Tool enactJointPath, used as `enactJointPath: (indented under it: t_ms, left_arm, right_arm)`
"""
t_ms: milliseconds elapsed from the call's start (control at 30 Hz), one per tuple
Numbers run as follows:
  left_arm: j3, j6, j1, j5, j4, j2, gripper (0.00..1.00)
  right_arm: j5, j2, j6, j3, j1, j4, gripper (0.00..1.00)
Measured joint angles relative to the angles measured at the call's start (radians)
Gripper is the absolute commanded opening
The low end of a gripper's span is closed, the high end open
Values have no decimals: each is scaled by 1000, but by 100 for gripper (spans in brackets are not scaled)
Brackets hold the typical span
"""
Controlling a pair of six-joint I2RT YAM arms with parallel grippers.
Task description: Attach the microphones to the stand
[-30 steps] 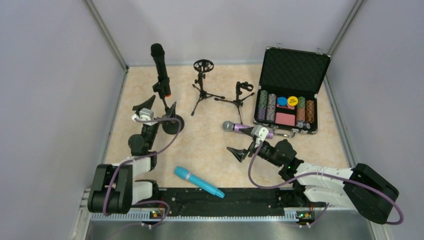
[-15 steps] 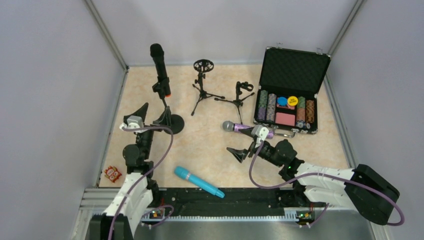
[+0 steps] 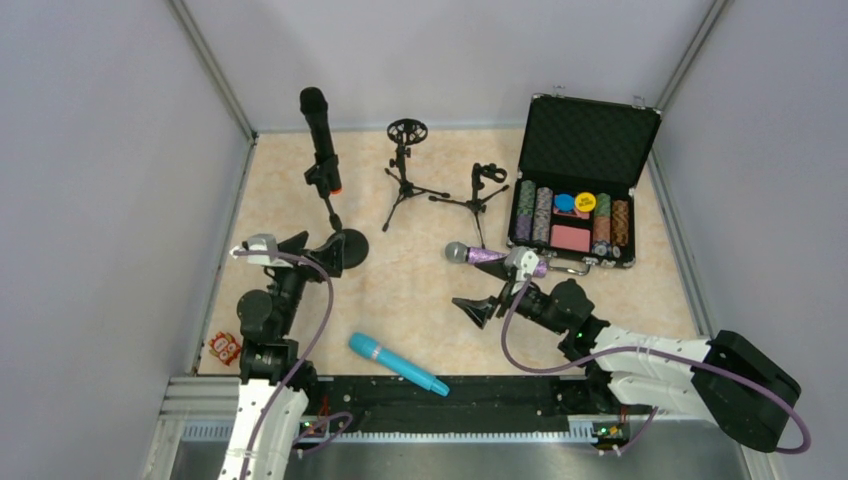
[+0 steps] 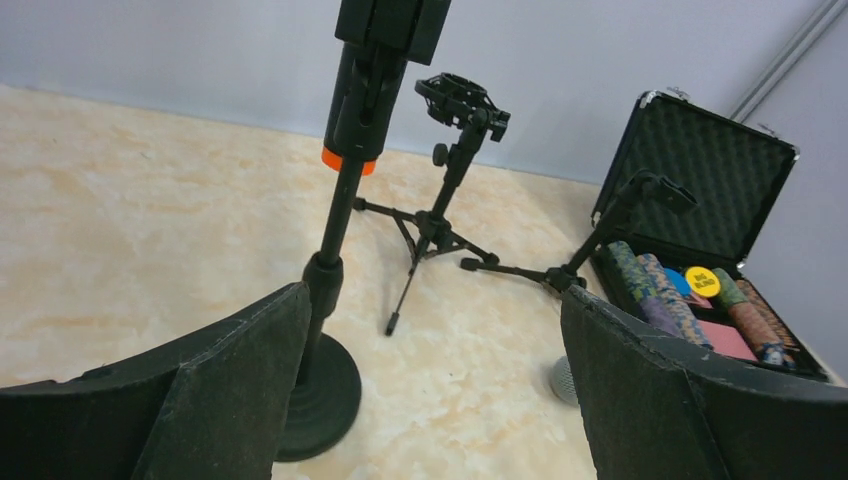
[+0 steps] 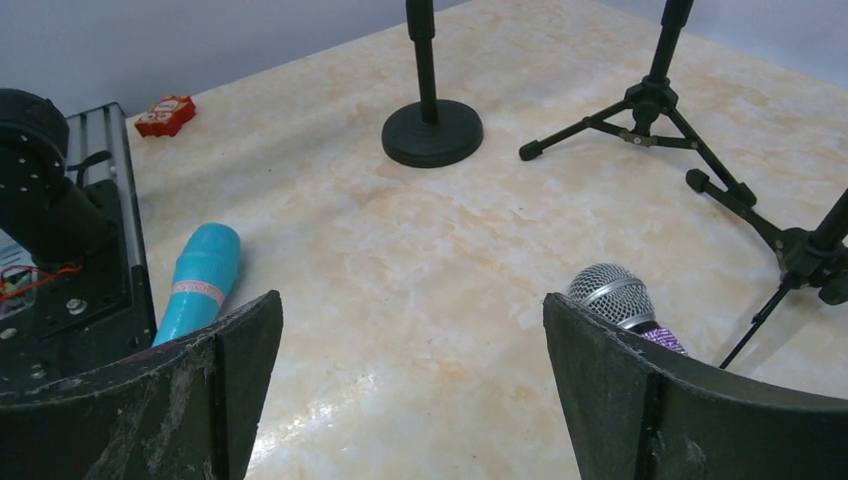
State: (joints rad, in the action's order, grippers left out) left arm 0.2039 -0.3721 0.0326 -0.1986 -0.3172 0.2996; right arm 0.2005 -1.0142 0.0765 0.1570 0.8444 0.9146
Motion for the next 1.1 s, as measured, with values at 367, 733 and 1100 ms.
enactJointPath:
  t_ms: [367,733,1100]
  left_arm:
    - [264,-286,0,-122,268,53,99]
    - [564,-479,0,-220,344,189,99]
    - [632,-652,53,-138,574,361,99]
  right_arm:
    - [-29,10,252,81,0,-83,99]
    - [-117,29,360,114,0,-196,99]
    - [-151,29,370,114,0,-232,99]
